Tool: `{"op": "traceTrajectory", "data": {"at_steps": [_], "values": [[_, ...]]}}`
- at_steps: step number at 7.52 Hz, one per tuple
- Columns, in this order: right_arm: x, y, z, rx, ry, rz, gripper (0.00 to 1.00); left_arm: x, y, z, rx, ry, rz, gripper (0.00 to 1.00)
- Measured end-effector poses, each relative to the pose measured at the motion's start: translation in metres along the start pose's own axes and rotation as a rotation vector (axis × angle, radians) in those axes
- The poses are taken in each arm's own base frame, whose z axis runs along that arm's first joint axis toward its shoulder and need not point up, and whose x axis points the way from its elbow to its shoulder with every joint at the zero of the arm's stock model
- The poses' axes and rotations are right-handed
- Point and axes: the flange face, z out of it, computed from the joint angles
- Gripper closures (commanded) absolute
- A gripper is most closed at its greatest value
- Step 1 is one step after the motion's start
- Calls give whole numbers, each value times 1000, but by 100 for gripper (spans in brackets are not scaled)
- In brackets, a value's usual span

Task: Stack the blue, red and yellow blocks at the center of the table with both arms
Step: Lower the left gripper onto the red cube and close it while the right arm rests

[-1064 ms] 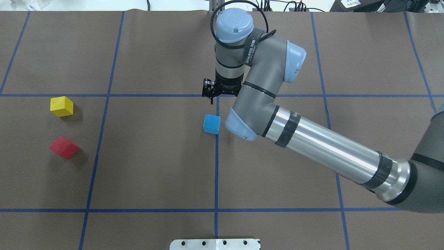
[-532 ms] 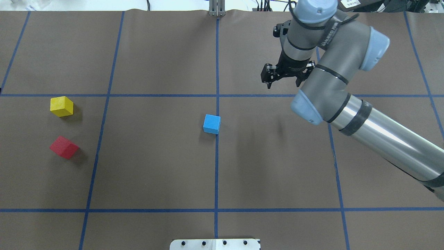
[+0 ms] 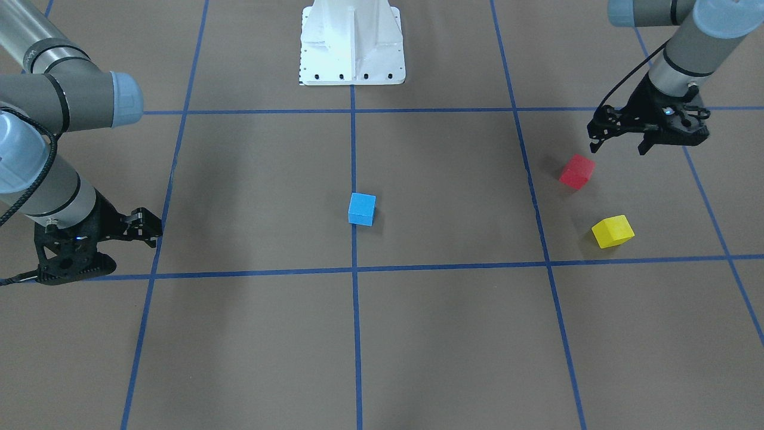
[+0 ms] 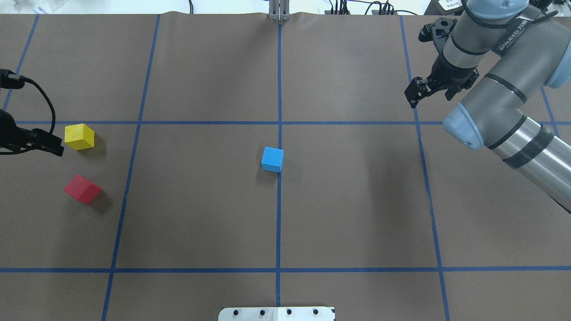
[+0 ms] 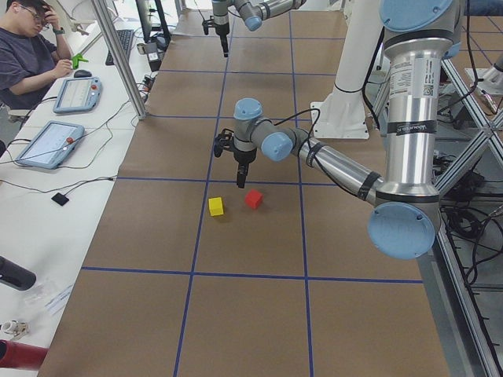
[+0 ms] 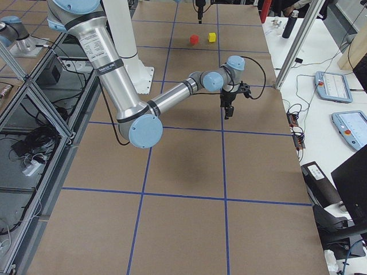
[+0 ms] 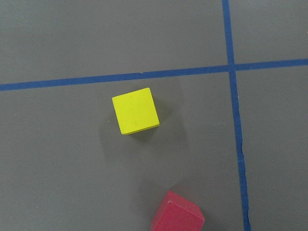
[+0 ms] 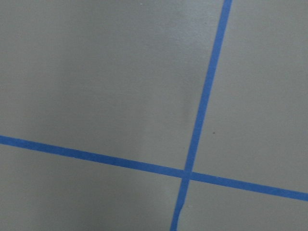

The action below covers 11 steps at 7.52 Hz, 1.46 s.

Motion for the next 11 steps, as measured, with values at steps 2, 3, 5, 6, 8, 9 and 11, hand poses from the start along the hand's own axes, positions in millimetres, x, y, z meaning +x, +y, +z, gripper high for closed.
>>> {"op": "traceTrajectory", "data": {"at_steps": [2,3,5,6,8,9,11], "values": [[6,1,2,-5,3,1,1,18,11,19,-25,-2,120,2],[7,1,3,-9,2,7,1,22,14,26,-37,-3,179,2],[8,1,5,-14,2,15,1,18,14,44,-65,-12,257,1],[9,0,7,-16,2,18,1,15,15,55,-80,-16,266,1],[8,0,7,-17,2,19,1,9,15,70,-90,-12,267,1],[8,0,7,-18,0,19,1,6,14,76,-96,-15,264,1],[8,0,7,-19,-2,19,1,3,12,84,-105,-21,260,1]]}}
